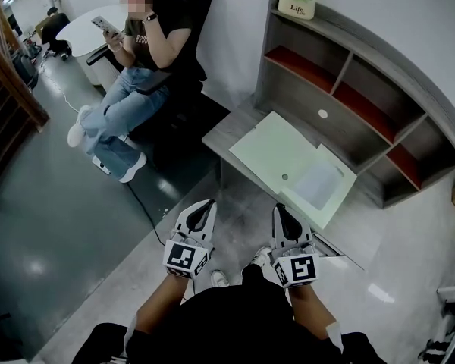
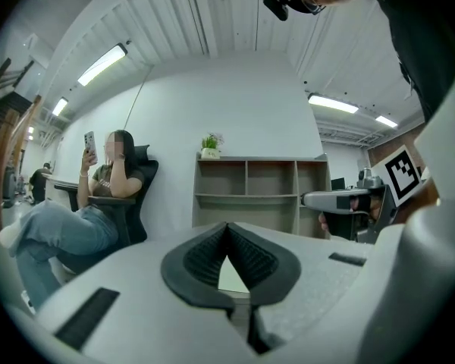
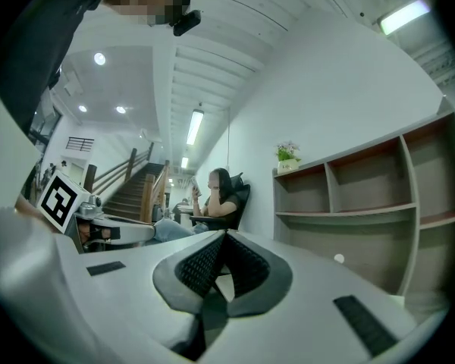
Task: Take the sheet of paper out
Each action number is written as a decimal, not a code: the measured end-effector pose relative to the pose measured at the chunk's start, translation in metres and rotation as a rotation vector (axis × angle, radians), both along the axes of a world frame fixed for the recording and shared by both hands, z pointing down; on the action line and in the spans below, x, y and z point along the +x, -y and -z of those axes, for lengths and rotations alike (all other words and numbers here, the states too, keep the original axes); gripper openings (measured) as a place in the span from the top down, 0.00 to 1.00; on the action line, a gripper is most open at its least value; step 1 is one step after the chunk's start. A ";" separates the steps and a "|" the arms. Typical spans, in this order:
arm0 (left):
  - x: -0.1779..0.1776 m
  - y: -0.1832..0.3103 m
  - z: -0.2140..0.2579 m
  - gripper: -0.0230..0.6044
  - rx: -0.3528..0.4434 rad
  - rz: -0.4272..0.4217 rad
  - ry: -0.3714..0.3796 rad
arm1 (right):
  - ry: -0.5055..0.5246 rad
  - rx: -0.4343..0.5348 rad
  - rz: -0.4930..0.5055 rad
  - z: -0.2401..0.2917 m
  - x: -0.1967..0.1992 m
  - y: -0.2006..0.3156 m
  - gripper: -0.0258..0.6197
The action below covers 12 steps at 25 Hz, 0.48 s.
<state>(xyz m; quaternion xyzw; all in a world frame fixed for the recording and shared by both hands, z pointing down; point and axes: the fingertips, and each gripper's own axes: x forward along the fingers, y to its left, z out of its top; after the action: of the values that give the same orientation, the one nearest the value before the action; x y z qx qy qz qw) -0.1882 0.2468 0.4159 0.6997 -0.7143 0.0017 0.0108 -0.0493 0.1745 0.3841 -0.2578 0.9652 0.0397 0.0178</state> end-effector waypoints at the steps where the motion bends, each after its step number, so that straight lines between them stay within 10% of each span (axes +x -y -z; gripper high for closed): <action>1: -0.001 0.006 0.000 0.96 -0.004 -0.007 -0.001 | -0.001 -0.002 -0.003 -0.001 0.001 0.005 0.92; 12: 0.006 0.079 -0.001 0.96 0.000 -0.029 0.019 | -0.010 -0.028 -0.038 -0.014 0.007 0.080 0.92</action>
<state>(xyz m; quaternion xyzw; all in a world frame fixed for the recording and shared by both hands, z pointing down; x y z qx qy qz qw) -0.1824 0.1676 0.4167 0.7098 -0.7043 0.0085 0.0040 -0.0422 0.0947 0.3976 -0.2761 0.9607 0.0280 0.0085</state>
